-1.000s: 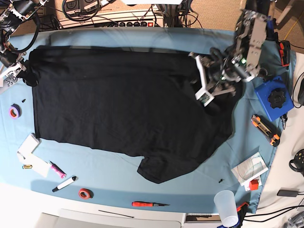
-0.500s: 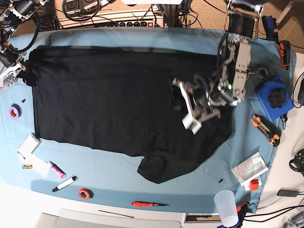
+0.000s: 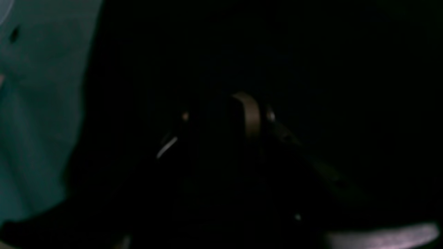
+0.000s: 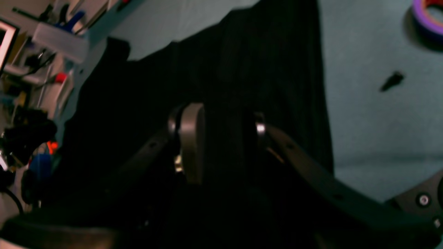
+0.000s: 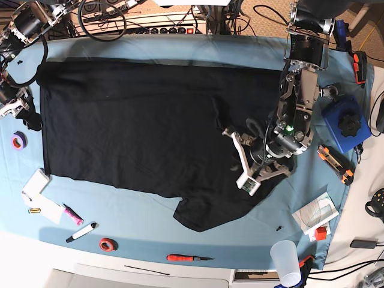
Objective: Layout the t-shirt on the table in an organized manner, then fold the t-shirt properly
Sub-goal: 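Move the left gripper down onto the shirt's hem and grasp it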
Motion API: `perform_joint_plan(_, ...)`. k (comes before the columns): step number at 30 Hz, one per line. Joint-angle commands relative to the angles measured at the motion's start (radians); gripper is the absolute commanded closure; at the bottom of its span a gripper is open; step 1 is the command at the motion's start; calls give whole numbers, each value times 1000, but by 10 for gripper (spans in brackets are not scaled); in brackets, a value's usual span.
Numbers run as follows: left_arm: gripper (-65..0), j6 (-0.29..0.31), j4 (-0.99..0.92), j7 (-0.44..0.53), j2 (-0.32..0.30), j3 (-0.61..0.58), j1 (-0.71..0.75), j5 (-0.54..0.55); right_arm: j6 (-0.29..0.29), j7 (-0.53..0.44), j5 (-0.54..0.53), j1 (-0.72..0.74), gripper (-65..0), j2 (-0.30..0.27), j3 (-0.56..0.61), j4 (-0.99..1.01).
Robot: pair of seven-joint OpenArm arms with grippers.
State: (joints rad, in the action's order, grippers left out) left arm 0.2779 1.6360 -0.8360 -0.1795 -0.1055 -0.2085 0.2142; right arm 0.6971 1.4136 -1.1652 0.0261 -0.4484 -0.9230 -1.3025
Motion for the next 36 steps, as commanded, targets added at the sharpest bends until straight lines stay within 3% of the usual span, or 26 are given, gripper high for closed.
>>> perform_joint_plan(1, -194, -24, 18, 36, -2, 4, -26, -19, 1, -17, -5, 10, -194, -28, -7, -16)
perform_joint_plan(5, -194, -61, 9, 113, -2, 4, -37, -126, 1, -17, 67, 10, -194, -28, -7, -16)
perform_joint_plan(8, -194, -49, -61, 155, -4, 3, -78, -126, 1, -17, 87, 10, -194, -28, -7, -16)
perform_joint_plan(19, -199, -38, -632, 262, -3, 3, -388, -140, 1, -17, 86, 10, -194, -27, -7, -16)
perform_joint_plan(22, -273, 32, -670, 275, -3, 3, -407, -140, 1, -17, 86, 10, -194, -27, -7, -16)
perform_joint_plan(25, -314, 32, -719, 303, 0, 3, -404, -140, 1, -17, 86, 10, -194, -27, -7, -16)
perform_joint_plan(33, -308, 34, -804, 331, -1, 3, -404, -148, 1, -17, 86, 10, -194, -28, -7, -16)
perform_joint_plan(36, -212, 34, -803, 315, -1, 3, -404, -111, 1, -17, 86, 9, -194, -28, -7, -16)
